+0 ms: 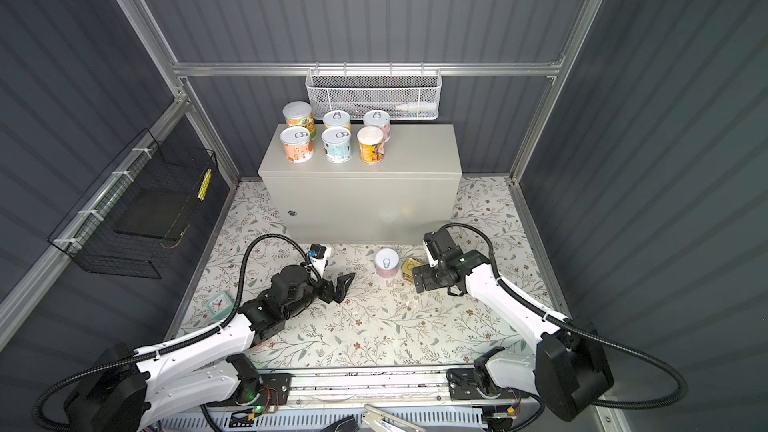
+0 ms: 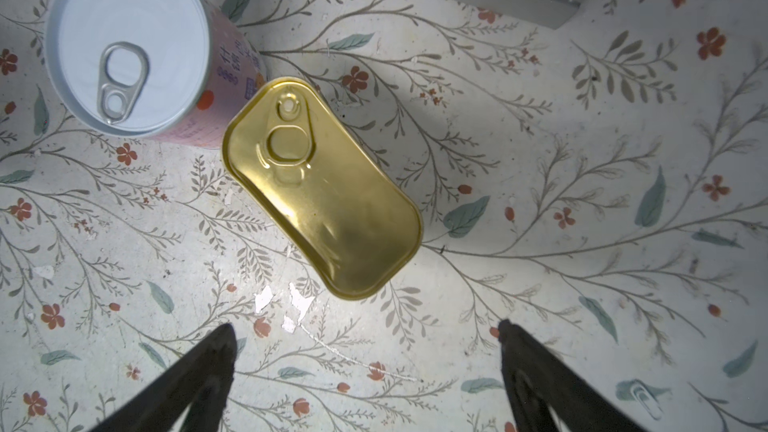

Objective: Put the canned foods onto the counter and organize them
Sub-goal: 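Lower the open right gripper over the gold tin beside the pink can, then close the right gripper on the gold tin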

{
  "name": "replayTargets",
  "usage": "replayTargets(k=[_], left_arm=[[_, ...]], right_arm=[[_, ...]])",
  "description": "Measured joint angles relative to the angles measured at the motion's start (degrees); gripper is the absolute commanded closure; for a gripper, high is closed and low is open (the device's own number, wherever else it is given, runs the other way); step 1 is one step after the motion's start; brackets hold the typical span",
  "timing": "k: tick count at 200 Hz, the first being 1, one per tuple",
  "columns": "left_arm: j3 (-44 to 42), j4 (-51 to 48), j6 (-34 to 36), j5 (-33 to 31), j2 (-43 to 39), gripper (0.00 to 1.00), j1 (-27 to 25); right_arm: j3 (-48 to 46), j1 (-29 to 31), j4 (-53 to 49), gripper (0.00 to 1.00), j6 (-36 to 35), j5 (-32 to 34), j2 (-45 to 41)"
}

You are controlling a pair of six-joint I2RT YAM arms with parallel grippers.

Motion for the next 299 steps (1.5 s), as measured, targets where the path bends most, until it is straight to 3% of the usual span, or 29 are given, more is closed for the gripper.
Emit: replayTargets(k=[182, 299], left_arm=[[0.5, 0.0, 0.0, -2.0, 6.4, 0.0, 0.0], [2.5, -0.2, 0.0, -1.9, 11.0, 0.0, 0.0]], right_arm=[[6.4, 1.9, 3.5, 0.14, -7.9, 3.1, 14.1], [7.1, 2.6, 5.4, 0.25, -9.5, 5.7, 17.3]])
